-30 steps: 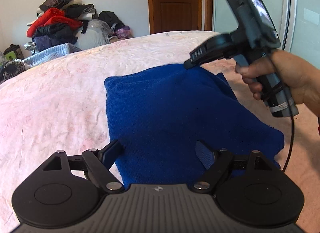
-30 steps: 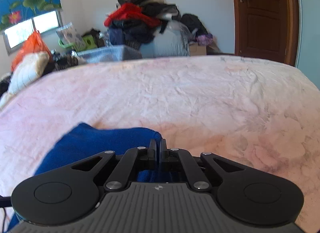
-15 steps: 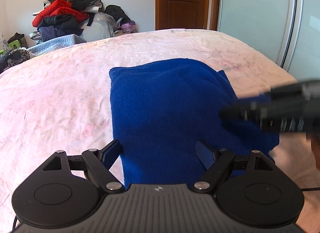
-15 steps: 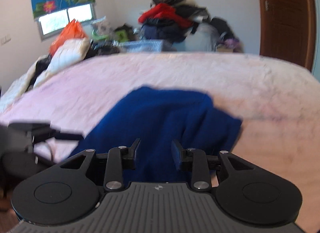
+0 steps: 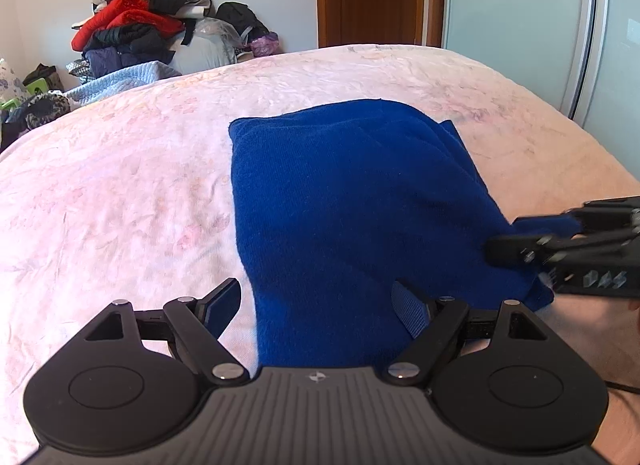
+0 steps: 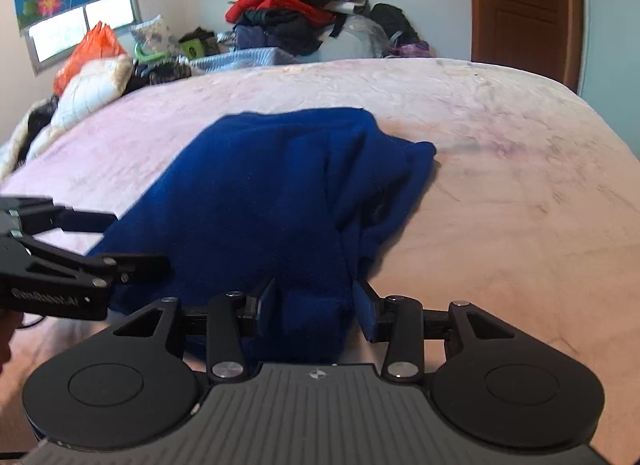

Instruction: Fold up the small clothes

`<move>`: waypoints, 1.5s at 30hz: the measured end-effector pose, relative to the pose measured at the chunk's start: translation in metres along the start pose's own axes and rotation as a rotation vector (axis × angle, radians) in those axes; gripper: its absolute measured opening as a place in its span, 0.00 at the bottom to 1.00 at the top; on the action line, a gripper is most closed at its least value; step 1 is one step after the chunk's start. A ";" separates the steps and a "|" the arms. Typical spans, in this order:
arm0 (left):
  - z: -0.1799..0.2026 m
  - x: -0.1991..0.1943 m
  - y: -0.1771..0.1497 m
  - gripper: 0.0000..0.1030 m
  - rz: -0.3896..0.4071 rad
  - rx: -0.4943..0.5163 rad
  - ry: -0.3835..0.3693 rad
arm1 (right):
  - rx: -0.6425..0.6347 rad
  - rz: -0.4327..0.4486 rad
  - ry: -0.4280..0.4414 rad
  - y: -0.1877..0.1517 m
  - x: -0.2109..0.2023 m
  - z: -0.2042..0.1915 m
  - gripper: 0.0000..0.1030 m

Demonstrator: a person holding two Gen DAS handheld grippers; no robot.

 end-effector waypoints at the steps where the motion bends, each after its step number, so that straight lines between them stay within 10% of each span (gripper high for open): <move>1: 0.000 -0.001 -0.001 0.80 -0.001 -0.004 0.000 | 0.026 0.012 0.001 0.000 -0.003 0.004 0.51; 11: -0.012 -0.001 0.003 0.80 0.000 -0.033 0.001 | 0.202 0.002 0.060 -0.007 -0.001 0.034 0.63; 23: -0.054 0.022 -0.011 0.88 0.009 -0.269 -0.206 | 0.183 0.002 0.216 -0.007 0.019 0.012 0.61; 27: -0.046 0.017 -0.014 0.37 0.006 -0.231 -0.284 | 0.226 -0.014 0.198 -0.008 0.022 0.010 0.26; 31: -0.049 0.011 -0.013 0.16 0.029 -0.230 -0.286 | 0.306 0.000 0.222 -0.012 0.020 0.014 0.20; 45: -0.055 -0.010 -0.025 0.11 0.048 -0.189 -0.223 | 0.390 -0.013 0.212 -0.026 0.008 0.012 0.22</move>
Point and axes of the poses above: each gripper's, at about its wrist camera, not at the fingertips, and x roughly the way its jaws point, z to its right, y to its top, the point moved 4 cm from there along x, roughly the way its jaws point, and after that the axes turned 2 degrees about -z, right-handed, at the moved point
